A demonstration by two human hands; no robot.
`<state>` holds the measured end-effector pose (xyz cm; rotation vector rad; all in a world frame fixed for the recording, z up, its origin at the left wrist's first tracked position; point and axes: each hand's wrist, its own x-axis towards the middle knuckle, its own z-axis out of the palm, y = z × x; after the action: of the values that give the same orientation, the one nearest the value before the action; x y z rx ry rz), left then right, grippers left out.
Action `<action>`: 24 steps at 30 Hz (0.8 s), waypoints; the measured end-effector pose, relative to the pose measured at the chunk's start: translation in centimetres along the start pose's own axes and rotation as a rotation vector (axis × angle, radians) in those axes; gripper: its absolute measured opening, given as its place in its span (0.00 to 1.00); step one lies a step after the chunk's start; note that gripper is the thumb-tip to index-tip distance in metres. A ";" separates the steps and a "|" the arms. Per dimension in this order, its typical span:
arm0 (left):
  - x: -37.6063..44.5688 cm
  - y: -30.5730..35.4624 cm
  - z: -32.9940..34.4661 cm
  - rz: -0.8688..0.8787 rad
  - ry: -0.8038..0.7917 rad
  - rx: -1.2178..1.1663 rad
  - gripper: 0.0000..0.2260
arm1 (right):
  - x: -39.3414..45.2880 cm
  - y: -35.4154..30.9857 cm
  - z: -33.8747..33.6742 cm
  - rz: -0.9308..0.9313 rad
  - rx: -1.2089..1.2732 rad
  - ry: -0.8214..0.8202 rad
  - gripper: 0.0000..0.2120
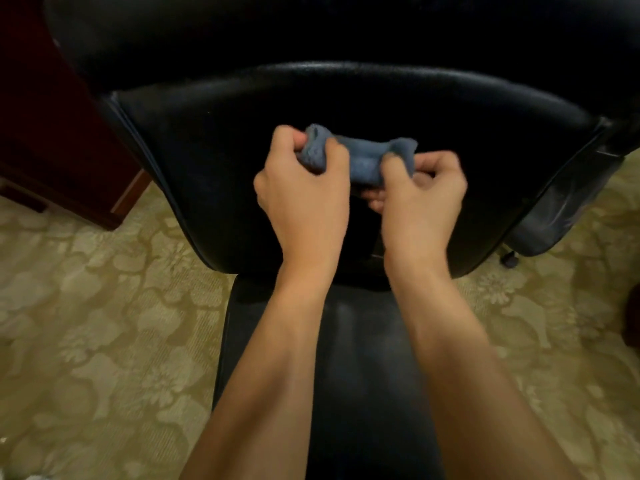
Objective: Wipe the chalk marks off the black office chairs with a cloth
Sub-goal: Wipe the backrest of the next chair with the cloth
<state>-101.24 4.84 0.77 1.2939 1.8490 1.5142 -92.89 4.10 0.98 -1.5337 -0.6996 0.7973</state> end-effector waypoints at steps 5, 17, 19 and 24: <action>-5.4 -7.5 1.4 -0.166 -0.161 0.117 0.06 | -1.3 7.8 -1.7 0.182 -0.224 0.047 0.10; -12.1 -14.4 4.2 -1.027 -0.293 -0.130 0.04 | -2.2 18.9 -7.4 0.787 -0.024 0.065 0.06; -12.0 -14.4 5.2 -1.070 -0.289 -0.199 0.07 | -1.1 18.8 -7.7 0.805 0.024 0.064 0.06; -11.3 -14.3 8.8 -1.085 -0.258 -0.237 0.10 | 1.4 18.8 -7.9 0.851 0.202 0.076 0.05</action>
<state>-94.51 0.29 -17.74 0.2166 1.6573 0.8574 -85.89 -1.34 -17.45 -1.6548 0.1343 1.3738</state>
